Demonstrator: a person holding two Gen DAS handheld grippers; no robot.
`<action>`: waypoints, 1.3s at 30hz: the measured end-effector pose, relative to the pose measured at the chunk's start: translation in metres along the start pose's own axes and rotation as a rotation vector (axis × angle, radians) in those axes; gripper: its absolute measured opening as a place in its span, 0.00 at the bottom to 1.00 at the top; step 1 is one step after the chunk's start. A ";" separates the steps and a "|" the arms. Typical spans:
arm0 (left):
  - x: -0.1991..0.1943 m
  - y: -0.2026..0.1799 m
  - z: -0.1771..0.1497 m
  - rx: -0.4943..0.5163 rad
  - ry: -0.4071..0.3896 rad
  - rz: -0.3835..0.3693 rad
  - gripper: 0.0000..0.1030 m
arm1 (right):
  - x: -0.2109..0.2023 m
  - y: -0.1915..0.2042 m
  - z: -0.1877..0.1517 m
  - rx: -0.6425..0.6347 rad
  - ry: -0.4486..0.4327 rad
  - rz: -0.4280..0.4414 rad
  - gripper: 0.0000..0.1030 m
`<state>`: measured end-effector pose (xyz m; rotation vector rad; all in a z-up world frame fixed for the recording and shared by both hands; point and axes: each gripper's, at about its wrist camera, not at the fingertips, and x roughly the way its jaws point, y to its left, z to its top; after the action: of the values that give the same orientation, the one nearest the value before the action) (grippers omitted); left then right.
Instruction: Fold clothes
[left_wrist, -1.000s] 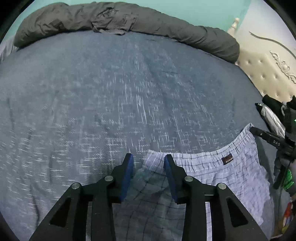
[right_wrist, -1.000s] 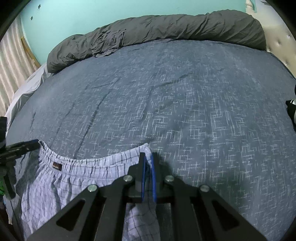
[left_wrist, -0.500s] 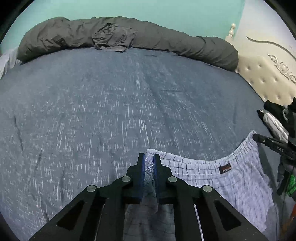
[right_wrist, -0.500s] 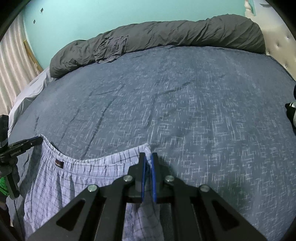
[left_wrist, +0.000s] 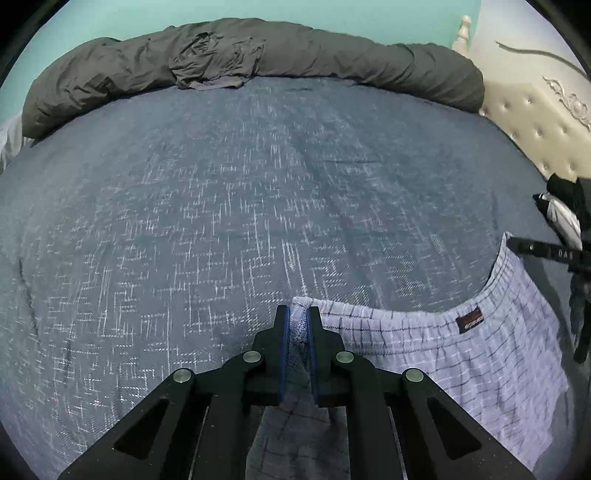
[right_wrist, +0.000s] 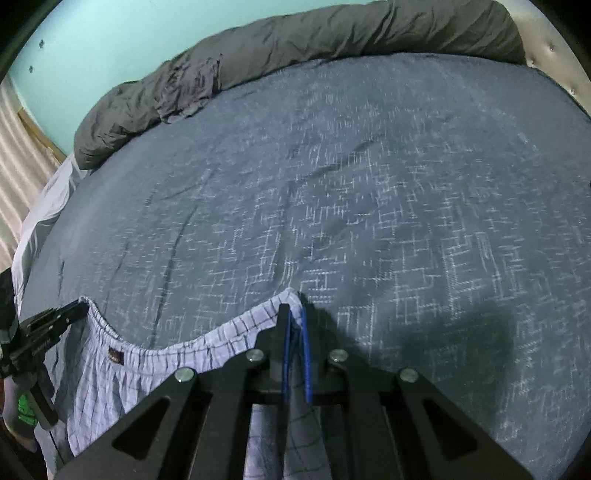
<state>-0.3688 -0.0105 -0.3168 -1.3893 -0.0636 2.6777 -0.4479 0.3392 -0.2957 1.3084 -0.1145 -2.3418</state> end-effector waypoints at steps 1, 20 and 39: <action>0.000 0.001 -0.001 -0.002 0.004 0.001 0.12 | 0.002 -0.001 0.002 0.008 0.006 0.003 0.06; -0.005 0.000 -0.003 0.017 0.010 0.022 0.11 | 0.007 0.004 -0.006 -0.177 0.089 -0.003 0.06; -0.023 0.015 0.017 -0.001 0.012 0.075 0.23 | -0.016 -0.005 0.009 -0.067 -0.049 -0.102 0.02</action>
<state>-0.3710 -0.0284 -0.2893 -1.4357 -0.0117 2.7288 -0.4501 0.3494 -0.2791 1.2529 0.0155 -2.4412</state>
